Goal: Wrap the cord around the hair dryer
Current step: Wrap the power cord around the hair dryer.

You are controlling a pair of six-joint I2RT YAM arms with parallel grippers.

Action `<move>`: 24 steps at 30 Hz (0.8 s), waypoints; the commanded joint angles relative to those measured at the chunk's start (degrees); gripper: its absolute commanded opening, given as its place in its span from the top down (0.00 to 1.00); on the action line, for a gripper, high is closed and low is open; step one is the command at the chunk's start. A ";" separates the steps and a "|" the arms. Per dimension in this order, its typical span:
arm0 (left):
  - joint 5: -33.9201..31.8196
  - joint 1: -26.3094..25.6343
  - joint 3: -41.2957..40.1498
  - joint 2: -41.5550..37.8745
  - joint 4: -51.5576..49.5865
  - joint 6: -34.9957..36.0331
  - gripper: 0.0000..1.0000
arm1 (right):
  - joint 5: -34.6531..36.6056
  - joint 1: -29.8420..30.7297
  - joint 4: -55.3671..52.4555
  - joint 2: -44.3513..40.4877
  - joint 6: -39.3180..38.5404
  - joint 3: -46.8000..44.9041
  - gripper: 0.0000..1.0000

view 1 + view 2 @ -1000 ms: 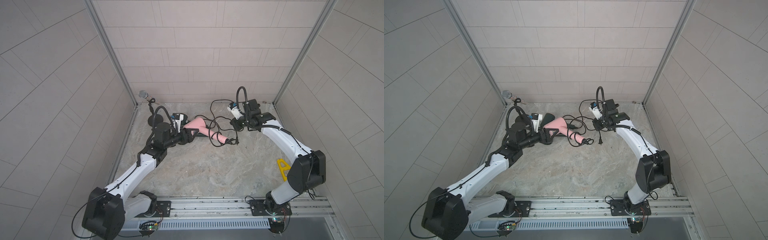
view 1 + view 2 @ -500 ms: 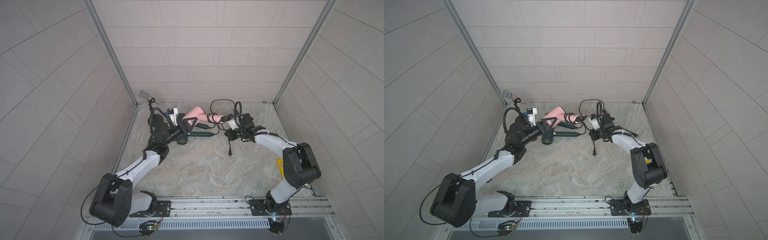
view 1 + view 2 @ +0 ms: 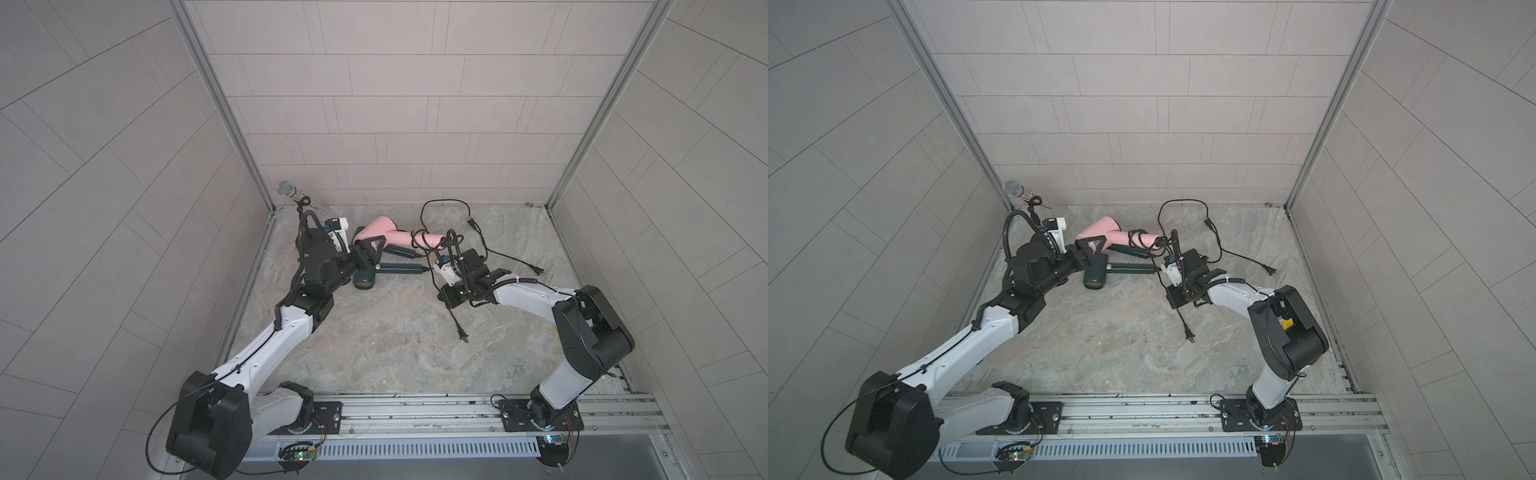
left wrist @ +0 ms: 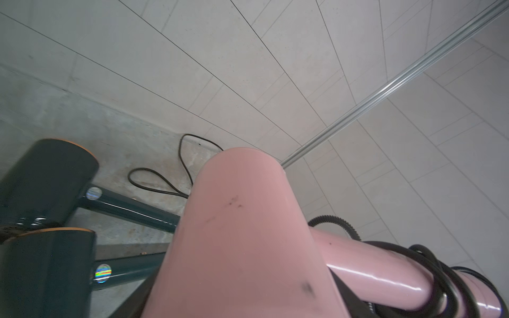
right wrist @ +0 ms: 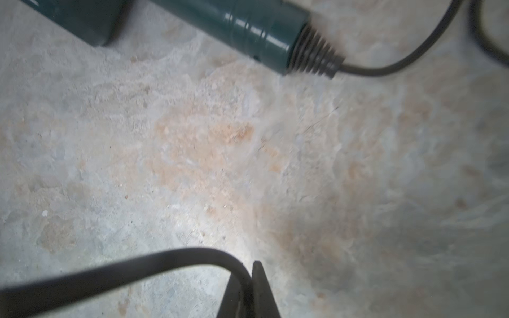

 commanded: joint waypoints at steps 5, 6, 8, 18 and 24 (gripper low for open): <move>-21.55 -3.20 1.44 -4.36 -4.20 7.57 1.00 | -2.03 5.49 -1.77 -5.45 6.16 0.31 1.00; -26.65 -4.60 1.51 -4.35 -5.84 10.24 1.00 | -2.34 6.62 -1.87 -6.44 6.76 0.50 1.00; -33.65 -5.97 1.19 -4.02 -6.97 13.08 1.00 | -2.18 8.63 -2.89 -8.48 7.26 1.32 1.00; -53.58 -9.58 -0.94 -1.94 -6.18 19.43 1.00 | -6.27 16.22 -12.48 -13.04 6.33 10.73 1.00; -60.37 -12.69 -0.31 0.70 -6.91 25.11 1.00 | -10.16 17.28 -17.32 -12.52 3.88 17.40 1.00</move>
